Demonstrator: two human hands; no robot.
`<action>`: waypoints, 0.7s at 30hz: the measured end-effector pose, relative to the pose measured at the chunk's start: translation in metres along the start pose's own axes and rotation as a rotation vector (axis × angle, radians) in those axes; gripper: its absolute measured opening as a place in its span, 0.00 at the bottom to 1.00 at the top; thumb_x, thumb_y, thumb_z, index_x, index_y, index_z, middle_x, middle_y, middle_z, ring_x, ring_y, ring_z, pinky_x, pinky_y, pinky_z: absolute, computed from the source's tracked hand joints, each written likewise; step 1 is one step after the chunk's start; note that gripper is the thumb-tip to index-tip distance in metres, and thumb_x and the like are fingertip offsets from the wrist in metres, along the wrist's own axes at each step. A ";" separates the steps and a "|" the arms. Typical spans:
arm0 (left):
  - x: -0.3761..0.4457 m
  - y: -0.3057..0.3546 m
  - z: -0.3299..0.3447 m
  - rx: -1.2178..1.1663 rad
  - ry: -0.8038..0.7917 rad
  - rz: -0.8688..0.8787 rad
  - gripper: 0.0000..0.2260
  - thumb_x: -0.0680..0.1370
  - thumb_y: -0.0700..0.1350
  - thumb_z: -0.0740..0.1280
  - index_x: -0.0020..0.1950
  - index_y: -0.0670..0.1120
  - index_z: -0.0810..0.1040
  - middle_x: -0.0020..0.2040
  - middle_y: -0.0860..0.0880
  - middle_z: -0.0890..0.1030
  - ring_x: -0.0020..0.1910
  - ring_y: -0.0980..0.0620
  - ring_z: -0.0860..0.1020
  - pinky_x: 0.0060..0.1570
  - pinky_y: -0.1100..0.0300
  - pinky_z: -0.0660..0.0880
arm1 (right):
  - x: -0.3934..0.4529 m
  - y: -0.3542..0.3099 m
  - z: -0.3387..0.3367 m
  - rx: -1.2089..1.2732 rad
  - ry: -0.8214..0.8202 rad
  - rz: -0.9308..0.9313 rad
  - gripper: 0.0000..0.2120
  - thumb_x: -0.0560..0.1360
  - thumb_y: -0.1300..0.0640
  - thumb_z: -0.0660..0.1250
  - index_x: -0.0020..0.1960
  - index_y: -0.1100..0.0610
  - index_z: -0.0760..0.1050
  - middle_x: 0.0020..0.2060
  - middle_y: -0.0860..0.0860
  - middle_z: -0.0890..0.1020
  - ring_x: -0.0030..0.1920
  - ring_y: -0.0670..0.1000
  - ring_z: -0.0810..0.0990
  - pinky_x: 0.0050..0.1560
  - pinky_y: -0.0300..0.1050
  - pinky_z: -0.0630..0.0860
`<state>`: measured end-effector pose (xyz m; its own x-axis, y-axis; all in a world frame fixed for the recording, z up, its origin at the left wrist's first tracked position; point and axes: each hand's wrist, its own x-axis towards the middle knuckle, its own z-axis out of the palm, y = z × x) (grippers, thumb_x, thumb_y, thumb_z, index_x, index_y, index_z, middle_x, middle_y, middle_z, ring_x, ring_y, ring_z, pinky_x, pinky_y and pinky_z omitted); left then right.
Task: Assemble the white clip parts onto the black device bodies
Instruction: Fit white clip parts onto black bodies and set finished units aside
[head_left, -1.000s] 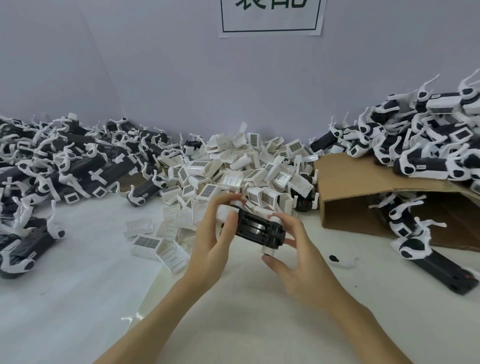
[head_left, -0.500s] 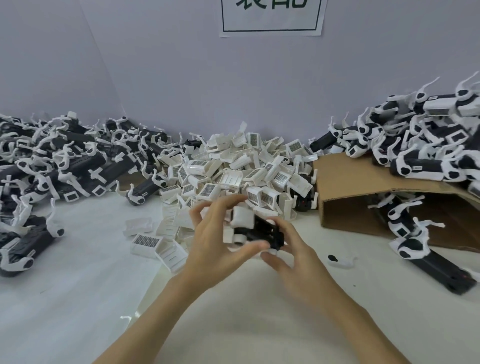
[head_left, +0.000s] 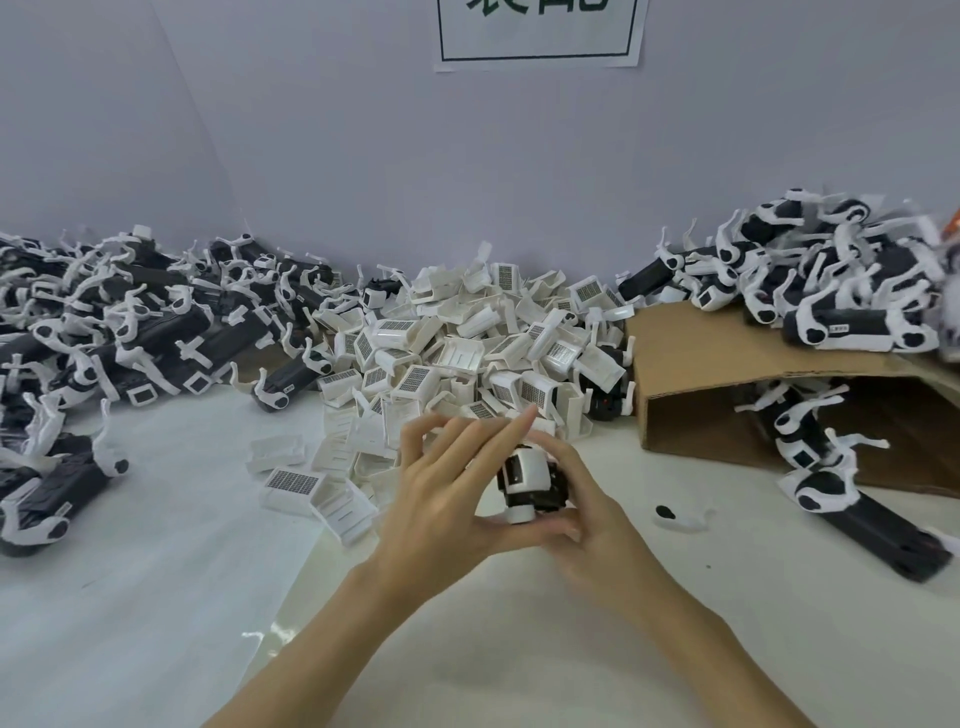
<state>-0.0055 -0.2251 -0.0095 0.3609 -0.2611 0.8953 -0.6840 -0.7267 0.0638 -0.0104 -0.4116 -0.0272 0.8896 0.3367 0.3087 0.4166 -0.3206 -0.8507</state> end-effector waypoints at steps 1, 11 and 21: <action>0.000 0.001 -0.002 -0.040 -0.044 -0.029 0.36 0.77 0.71 0.69 0.74 0.46 0.78 0.60 0.54 0.83 0.58 0.55 0.80 0.66 0.50 0.65 | 0.000 0.001 0.001 0.008 0.001 -0.011 0.31 0.80 0.67 0.67 0.76 0.44 0.66 0.62 0.39 0.80 0.63 0.47 0.81 0.60 0.36 0.76; 0.005 0.006 -0.012 -0.495 -0.168 -0.493 0.19 0.87 0.48 0.55 0.77 0.56 0.73 0.71 0.58 0.78 0.77 0.51 0.70 0.74 0.41 0.58 | 0.007 0.005 -0.001 0.005 0.278 -0.098 0.27 0.76 0.69 0.73 0.69 0.46 0.76 0.64 0.45 0.79 0.66 0.45 0.78 0.64 0.49 0.80; 0.008 0.006 -0.005 -0.861 -0.323 -1.072 0.13 0.78 0.59 0.72 0.62 0.62 0.84 0.63 0.54 0.83 0.65 0.55 0.79 0.60 0.57 0.73 | 0.007 0.004 -0.014 -0.527 0.414 -0.355 0.49 0.66 0.70 0.81 0.80 0.44 0.67 0.69 0.51 0.67 0.62 0.48 0.76 0.66 0.42 0.77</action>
<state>-0.0095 -0.2285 -0.0001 0.9925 -0.0548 0.1097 -0.1140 -0.0834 0.9900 0.0002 -0.4228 -0.0226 0.6396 0.1726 0.7491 0.6333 -0.6707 -0.3862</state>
